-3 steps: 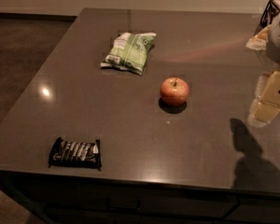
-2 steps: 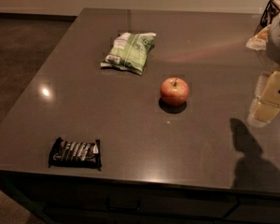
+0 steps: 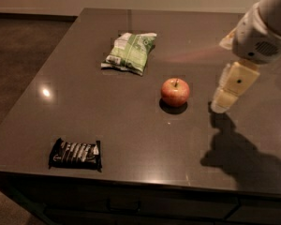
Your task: Move apple near rxbar chocolate
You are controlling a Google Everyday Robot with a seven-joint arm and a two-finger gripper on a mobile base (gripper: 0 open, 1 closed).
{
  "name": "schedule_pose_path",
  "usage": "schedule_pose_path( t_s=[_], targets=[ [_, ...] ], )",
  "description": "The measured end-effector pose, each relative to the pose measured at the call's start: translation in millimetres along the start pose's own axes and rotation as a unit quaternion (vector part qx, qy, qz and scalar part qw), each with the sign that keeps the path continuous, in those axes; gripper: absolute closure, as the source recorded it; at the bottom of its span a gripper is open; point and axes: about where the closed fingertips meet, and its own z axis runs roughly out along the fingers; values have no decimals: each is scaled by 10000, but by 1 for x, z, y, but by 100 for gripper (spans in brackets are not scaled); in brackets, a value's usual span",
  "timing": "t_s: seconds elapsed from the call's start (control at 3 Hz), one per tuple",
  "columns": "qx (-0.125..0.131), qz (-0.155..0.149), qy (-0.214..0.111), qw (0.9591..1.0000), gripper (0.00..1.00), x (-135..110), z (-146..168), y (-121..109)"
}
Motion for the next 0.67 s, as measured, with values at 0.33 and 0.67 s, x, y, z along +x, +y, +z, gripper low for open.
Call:
schedule_pose_path(
  t_s=[0.33,0.67],
  targets=[
    [-53,88,-316,9994,0,-27,36,-14],
    [-97,122,-495,9987,0,-46,67,-24]
  ],
)
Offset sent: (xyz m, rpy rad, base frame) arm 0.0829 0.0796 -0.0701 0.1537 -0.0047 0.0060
